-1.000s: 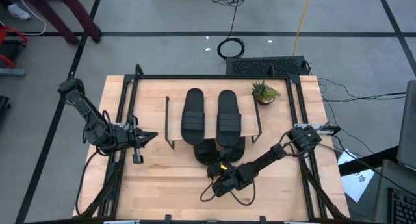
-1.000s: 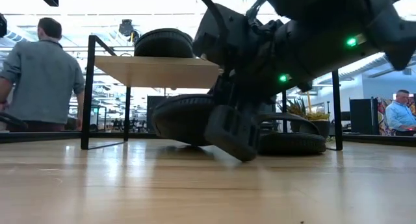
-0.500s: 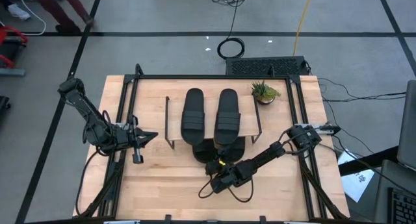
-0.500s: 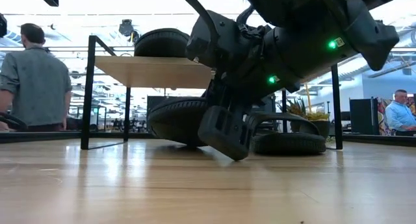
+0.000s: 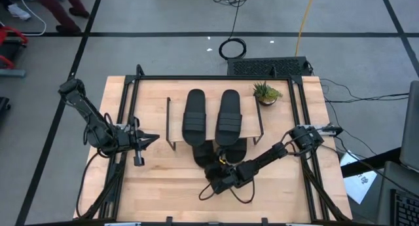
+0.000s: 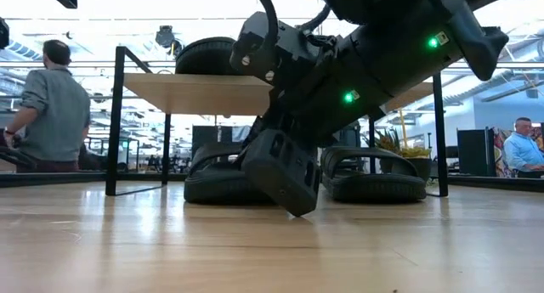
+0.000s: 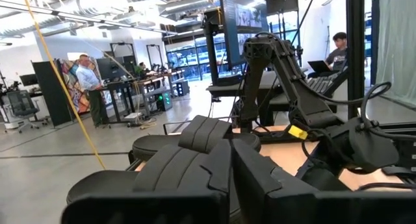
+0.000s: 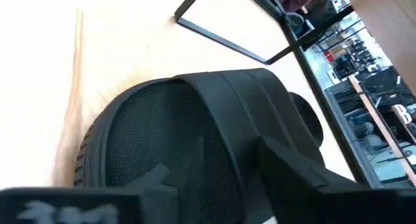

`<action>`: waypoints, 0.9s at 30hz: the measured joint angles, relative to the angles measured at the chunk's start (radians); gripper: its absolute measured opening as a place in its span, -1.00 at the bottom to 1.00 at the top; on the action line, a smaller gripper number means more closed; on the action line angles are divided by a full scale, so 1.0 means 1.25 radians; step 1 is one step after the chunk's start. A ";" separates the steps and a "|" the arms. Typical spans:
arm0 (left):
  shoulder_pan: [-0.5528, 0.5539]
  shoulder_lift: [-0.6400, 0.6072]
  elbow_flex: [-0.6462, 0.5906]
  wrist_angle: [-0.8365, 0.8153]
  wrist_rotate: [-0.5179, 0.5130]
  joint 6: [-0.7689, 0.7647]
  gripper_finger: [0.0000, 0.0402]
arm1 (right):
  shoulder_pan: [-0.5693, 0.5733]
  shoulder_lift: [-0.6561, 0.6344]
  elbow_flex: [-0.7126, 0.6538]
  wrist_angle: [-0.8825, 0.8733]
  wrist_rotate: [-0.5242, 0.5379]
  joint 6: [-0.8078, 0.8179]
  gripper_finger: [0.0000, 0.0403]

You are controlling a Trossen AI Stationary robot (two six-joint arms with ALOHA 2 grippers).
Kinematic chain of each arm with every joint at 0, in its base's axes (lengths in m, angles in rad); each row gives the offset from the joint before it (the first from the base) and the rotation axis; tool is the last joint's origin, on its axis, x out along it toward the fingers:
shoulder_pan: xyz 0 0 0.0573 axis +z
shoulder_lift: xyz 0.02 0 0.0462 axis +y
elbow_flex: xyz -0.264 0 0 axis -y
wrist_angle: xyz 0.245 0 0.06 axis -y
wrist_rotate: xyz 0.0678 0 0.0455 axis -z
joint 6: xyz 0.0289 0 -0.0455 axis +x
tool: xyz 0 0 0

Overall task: Pick and place slides into the shelf
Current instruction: Put the black slide under the shelf

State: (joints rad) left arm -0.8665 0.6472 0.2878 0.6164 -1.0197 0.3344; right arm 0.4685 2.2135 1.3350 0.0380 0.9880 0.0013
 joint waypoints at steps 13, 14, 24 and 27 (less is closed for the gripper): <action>0.000 0.000 0.000 -0.007 0.001 0.003 -0.99 | 0.072 -0.035 -0.006 -0.002 0.124 -0.196 -0.02; 0.000 0.000 0.000 -0.007 0.001 0.003 -0.99 | 0.083 -0.039 -0.006 0.011 0.151 -0.229 -0.03; 0.000 0.009 0.000 -0.066 0.238 0.001 -0.99 | 0.198 -0.169 -0.011 0.064 0.087 -0.475 -0.52; 0.000 0.033 0.000 -0.092 0.273 -0.001 -0.98 | 0.204 -0.272 -0.047 0.003 -0.109 -0.373 -0.83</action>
State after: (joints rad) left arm -0.8665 0.6886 0.2882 0.5014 -0.6781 0.3328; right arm 0.7231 1.8731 1.2763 0.0415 0.8519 -0.4646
